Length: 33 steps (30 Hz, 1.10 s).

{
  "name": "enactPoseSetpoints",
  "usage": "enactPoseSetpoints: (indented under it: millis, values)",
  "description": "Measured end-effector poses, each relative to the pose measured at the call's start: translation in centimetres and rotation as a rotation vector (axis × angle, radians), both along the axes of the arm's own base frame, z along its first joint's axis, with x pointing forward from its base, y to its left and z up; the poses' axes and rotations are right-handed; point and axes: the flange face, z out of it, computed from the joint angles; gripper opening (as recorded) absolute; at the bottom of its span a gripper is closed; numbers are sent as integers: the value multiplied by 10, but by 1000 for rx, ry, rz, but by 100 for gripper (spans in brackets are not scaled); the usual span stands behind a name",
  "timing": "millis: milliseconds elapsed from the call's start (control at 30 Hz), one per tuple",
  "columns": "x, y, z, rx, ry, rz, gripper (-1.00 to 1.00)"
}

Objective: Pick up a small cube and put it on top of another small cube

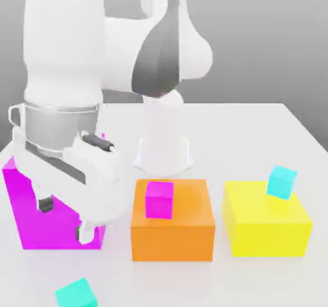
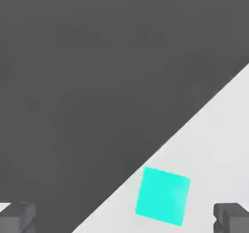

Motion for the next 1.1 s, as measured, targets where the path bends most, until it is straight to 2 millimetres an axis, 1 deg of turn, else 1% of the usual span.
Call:
enactPoseSetpoints:
  millis: [167,300,333,500,533,567,600,700,733,900,1100]
  values:
    - [-12,-15,-87,70,94,-137,0]
    - [-14,-17,-147,79,105,-155,0]
    - [-14,-17,-155,79,105,-155,-100]
    - [-14,-17,-154,78,103,-155,-100]
    - [-14,-17,-158,78,104,-155,-100]
    - [-14,-17,-153,79,104,-156,-100]
    - [-13,-17,-143,79,104,-156,-100]
    - [-14,-17,-103,79,104,-155,-100]
    - [-16,-14,-92,73,107,-133,-100]
    - [-39,16,-45,28,128,63,-100]
    - [-75,57,2,-6,147,317,-100]
